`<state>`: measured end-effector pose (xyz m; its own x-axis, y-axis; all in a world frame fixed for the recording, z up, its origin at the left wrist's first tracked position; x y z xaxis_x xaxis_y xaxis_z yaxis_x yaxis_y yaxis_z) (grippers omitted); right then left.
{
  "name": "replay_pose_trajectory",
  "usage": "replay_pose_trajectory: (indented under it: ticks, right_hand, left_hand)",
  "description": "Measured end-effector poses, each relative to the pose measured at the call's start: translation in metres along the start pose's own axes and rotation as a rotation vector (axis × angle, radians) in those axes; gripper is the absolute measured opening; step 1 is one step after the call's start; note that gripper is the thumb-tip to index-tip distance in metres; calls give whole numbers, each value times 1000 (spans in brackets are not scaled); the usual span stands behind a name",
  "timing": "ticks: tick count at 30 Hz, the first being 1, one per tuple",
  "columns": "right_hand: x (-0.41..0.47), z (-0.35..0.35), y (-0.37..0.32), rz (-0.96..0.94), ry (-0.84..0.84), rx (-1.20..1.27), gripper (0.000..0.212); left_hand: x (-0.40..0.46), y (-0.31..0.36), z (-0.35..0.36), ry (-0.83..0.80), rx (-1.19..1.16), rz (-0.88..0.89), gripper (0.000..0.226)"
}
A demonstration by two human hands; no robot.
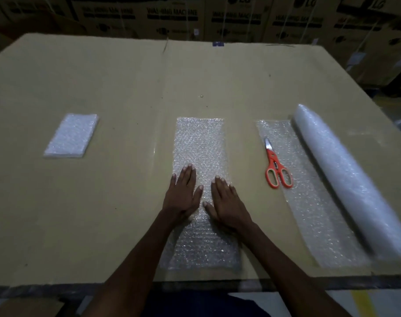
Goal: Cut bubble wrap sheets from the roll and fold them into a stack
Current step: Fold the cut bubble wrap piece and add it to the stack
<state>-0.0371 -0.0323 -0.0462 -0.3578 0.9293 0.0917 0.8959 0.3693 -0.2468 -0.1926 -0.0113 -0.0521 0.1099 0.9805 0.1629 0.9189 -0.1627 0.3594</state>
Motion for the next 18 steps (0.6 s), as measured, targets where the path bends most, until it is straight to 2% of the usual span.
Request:
replay_pose_trajectory:
  ticks: [4, 9, 18]
  right_hand:
    - [19, 10, -13, 3, -38, -34, 89]
    - [26, 5, -28, -9, -55, -39, 104]
    - [22, 3, -28, -38, -51, -32, 91]
  left_hand:
    - [7, -38, -13, -49, -15, 72, 77]
    - [-1, -67, -17, -36, 15, 136, 96]
    - [-5, -67, -24, -52, 23, 130, 88]
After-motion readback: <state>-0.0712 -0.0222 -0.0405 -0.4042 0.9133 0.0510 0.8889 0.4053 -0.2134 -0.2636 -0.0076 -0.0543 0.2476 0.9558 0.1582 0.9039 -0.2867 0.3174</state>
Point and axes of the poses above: each hand's wrist, its own x-axis towards the middle knuckle, its own z-axis out of the palm, y = z × x, the point moved 4 cm from there along x, towards the middle knuckle, and after that the axes turned 12 degrees about y, right-handed, at the moved point
